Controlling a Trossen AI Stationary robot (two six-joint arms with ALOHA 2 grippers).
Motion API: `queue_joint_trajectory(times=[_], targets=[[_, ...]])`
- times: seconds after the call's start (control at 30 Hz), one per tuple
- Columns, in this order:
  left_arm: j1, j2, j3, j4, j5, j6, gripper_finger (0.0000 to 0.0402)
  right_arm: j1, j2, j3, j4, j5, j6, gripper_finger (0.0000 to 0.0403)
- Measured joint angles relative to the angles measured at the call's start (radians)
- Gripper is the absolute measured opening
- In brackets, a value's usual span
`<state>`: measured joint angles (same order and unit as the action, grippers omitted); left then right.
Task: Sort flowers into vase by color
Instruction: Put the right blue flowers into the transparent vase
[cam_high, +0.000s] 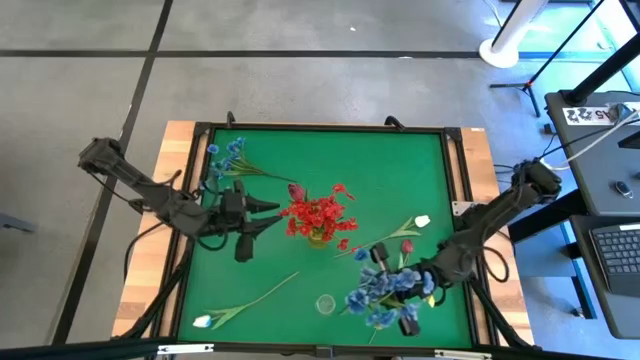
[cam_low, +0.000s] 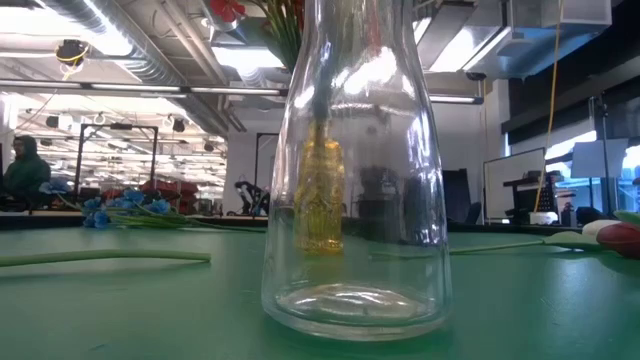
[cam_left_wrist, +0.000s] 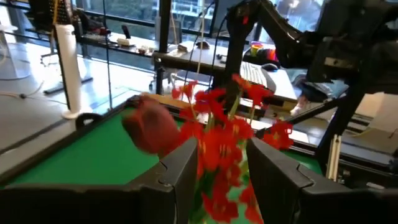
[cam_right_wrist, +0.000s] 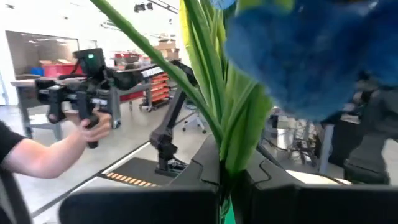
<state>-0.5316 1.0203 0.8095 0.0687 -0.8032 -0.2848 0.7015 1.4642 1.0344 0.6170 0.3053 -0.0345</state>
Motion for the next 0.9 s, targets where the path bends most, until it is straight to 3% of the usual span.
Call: queue_joint_trajectory(times=[0.2,0.67,0.77,0.9], targets=[[0.0,-0.02,-0.125,0.174,0.004,-0.002,0.0135,-0.042,0.053,0.0,0.021,-0.009,0.002,0.0007],[-0.002,-0.019,-0.142,0.18,0.04,-0.045,0.0135,-0.074,0.13,0.0,-0.083,0.027,0.054,0.0007],[-0.002,-0.019,-0.142,0.175,0.048,-0.047,0.0135,-0.074,0.13,0.0,-0.121,0.035,0.08,0.0026],[-0.002,-0.019,-0.142,0.166,0.05,-0.055,0.0135,-0.074,0.13,0.0,-0.127,0.034,0.08,0.008]])
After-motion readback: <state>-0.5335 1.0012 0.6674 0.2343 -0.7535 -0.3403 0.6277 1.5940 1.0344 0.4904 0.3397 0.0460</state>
